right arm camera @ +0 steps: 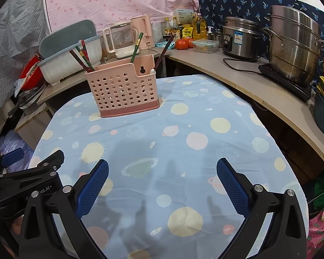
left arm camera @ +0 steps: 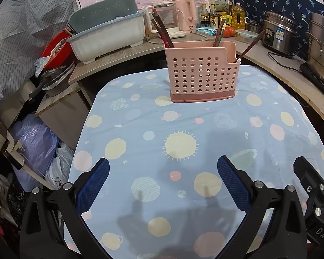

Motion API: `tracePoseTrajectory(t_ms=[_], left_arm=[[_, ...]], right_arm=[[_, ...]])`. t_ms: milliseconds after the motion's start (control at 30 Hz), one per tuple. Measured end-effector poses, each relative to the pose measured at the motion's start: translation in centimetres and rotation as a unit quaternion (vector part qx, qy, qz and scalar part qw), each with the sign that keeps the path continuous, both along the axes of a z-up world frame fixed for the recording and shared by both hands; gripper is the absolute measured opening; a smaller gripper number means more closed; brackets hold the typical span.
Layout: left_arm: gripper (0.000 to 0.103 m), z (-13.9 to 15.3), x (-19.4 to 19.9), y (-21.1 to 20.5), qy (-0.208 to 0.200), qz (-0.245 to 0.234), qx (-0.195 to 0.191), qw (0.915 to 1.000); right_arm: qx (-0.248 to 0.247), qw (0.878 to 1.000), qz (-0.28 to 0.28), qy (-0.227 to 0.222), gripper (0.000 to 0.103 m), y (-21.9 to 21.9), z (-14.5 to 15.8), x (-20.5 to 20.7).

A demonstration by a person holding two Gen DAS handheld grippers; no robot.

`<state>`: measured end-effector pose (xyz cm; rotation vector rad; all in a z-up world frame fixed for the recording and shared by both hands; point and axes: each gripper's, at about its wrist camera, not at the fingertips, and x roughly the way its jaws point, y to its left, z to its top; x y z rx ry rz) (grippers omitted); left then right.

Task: Organize utensils

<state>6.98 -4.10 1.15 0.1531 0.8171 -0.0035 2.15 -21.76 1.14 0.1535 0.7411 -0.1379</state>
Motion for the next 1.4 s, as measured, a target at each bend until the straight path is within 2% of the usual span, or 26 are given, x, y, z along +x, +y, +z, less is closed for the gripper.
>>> tracePoseTrajectory(t_ms=[733,1400], left_arm=[[0.095,-0.2,0.0,0.0,0.002,0.002,0.005,1.0000],[0.095,1.1,0.6,0.2,-0.009,0.006,0.000,0.9999]], right_arm=[[-0.004,1.000,0.000,-0.001,0.097,0.3,0.1,0.0],[-0.011,1.000,-0.001,-0.013,0.097,0.5,1.3,0.7]])
